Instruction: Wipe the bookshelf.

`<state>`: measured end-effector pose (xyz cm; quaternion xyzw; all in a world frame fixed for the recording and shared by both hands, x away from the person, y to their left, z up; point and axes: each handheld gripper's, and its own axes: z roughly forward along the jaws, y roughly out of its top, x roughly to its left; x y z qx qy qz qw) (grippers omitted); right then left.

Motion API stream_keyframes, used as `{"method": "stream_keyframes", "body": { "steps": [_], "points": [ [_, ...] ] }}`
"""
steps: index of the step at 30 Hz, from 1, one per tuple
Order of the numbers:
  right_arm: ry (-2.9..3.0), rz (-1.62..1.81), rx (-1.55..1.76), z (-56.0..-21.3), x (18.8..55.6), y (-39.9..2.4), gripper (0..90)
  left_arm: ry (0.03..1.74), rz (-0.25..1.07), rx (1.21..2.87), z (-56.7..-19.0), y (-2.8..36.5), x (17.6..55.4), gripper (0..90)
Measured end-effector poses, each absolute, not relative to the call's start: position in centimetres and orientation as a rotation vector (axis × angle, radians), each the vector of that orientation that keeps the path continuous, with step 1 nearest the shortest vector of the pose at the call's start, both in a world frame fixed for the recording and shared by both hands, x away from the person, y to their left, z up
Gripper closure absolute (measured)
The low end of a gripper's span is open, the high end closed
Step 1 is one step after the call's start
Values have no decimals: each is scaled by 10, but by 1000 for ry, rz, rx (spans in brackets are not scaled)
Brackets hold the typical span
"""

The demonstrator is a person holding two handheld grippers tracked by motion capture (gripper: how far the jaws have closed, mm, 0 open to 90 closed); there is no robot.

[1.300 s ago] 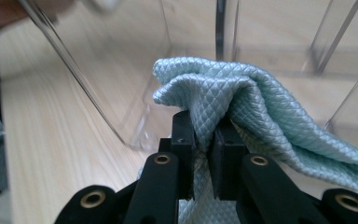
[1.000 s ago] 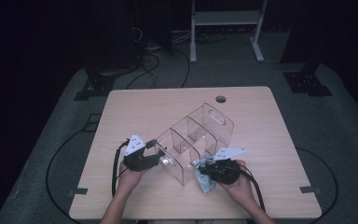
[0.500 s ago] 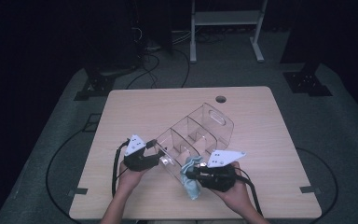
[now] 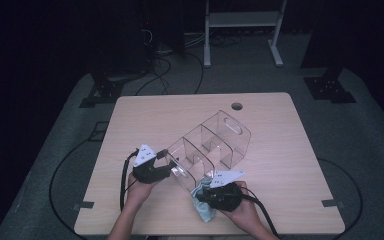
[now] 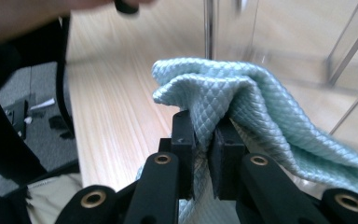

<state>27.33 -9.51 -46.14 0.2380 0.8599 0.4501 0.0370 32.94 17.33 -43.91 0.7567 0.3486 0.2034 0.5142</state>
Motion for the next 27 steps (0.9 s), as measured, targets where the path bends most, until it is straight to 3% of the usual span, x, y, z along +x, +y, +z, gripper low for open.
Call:
{"method": "stream_keyframes", "body": {
  "steps": [9,18,27],
  "points": [
    [2585,1440,735,-446,275,-100,813,837,492,1821,-439,173,330,438],
    [2664,1355,770,-476,279,-93,813,835,491,1820,-439,174,330,445],
    [2672,1351,778,-479,279,-93,813,836,494,1820,-439,173,330,448]
  ]
}}
